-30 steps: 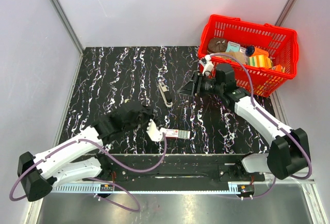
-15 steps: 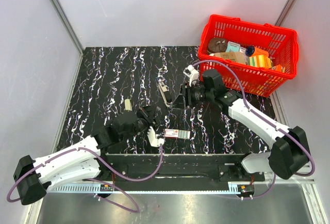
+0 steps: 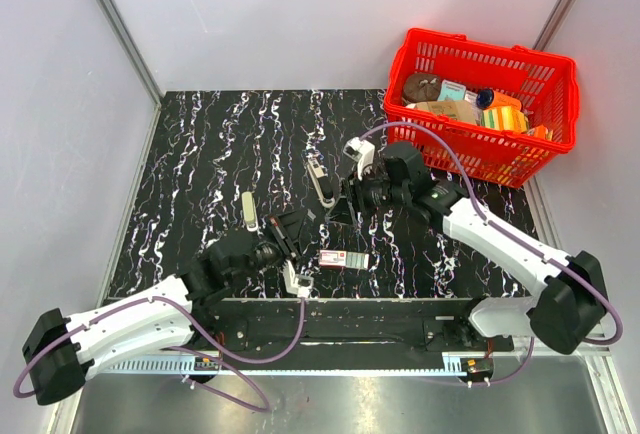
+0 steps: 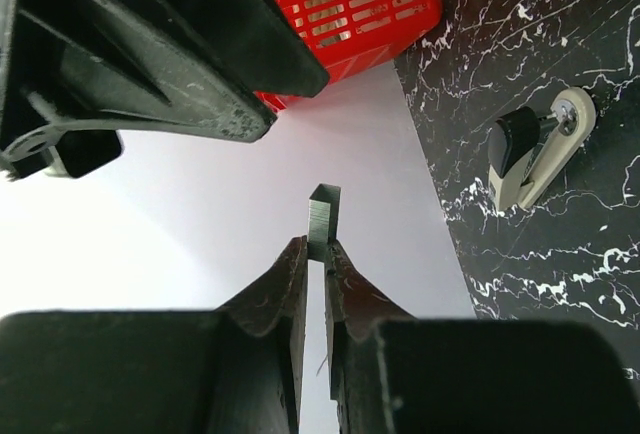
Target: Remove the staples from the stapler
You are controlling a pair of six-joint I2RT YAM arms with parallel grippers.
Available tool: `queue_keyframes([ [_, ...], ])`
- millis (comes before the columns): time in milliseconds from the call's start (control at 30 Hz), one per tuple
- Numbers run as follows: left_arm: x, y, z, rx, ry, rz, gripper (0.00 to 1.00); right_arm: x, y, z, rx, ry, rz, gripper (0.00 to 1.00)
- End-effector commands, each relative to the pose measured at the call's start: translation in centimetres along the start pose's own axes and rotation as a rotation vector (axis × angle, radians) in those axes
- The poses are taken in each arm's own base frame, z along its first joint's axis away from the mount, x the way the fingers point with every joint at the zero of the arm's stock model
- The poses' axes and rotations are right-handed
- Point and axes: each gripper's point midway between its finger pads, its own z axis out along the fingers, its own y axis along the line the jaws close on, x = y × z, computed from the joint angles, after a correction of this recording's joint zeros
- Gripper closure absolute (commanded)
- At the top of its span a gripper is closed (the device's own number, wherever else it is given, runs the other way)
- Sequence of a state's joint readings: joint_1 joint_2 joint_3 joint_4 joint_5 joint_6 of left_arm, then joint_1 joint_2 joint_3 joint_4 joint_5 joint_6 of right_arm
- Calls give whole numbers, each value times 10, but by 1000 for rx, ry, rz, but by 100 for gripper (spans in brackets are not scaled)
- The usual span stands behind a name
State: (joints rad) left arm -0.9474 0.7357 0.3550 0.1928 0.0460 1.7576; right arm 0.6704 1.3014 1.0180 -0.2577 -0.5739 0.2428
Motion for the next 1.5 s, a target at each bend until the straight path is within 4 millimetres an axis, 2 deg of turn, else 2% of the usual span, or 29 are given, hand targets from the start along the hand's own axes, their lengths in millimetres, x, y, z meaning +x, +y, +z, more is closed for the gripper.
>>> queue_keyframes([
  [0,-7,24,2,-52,-50,9,100,-30,21,-13,56,-94,-185,43],
  [67,-8,25,2,-23,-57,-27,99,-28,20,-12,124,-92,-243,38],
  [167,-10,16,1,113,-69,-136,98,-26,18,-10,196,-86,-312,36],
  [233,-11,22,-1,110,-71,-166,98,-25,18,-9,199,-78,-315,36],
  [300,-12,39,-3,-13,-72,-91,100,-25,24,-8,168,-79,-306,36],
  [333,-16,39,-4,-77,-82,-32,100,-25,26,-7,154,-80,-304,36],
  [367,-19,54,-9,-186,-87,53,100,-26,29,-7,140,-82,-302,36],
  [500,-38,32,-14,-254,-133,203,100,-30,45,-12,75,-104,-307,36],
  [633,-35,31,-12,-245,-119,203,100,-27,57,-16,18,-75,-310,36],
  [833,-34,34,-8,-274,-99,252,100,-17,53,-16,30,-22,-300,37],
  [1467,-36,41,-7,-291,-112,254,100,-20,45,-5,55,-18,-287,46],
])
